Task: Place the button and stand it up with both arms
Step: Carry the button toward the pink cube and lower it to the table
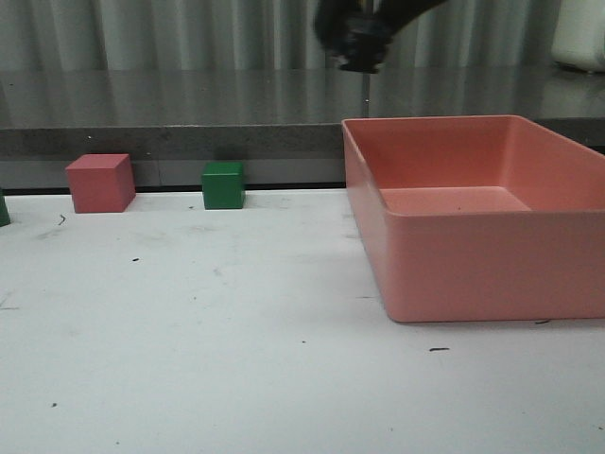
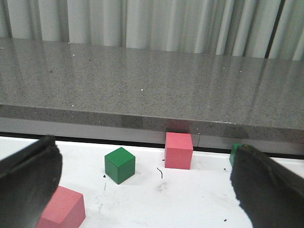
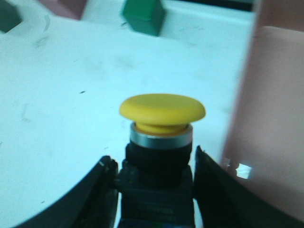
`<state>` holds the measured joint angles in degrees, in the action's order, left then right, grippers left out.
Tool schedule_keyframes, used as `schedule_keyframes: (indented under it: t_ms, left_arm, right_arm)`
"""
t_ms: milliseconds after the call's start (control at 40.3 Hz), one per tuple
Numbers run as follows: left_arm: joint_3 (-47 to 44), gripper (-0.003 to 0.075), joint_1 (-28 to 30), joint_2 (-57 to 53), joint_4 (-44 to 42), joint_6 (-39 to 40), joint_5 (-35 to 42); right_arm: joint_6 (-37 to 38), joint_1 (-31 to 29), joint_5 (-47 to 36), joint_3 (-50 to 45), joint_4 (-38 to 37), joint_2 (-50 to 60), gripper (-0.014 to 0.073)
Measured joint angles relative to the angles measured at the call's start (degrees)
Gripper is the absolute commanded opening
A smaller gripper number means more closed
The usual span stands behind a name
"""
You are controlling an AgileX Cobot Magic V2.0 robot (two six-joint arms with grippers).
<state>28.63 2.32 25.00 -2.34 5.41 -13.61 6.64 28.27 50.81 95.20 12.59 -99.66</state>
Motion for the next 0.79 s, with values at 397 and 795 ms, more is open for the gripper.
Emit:
schedule_keyframes:
  t_ms: [397,795]
  left_arm:
    - [0.0,0.0693,0.0,0.0,0.0,0.0,0.0]
    - [0.0,0.0693,0.0,0.0,0.0,0.0,0.0]
  right_arm:
    - [3.83,20.28,3.63,19.76,1.25,-21.66,0.023]
    - [25.79,19.07,7.95,31.5,-11.65,-36.96,0.023]
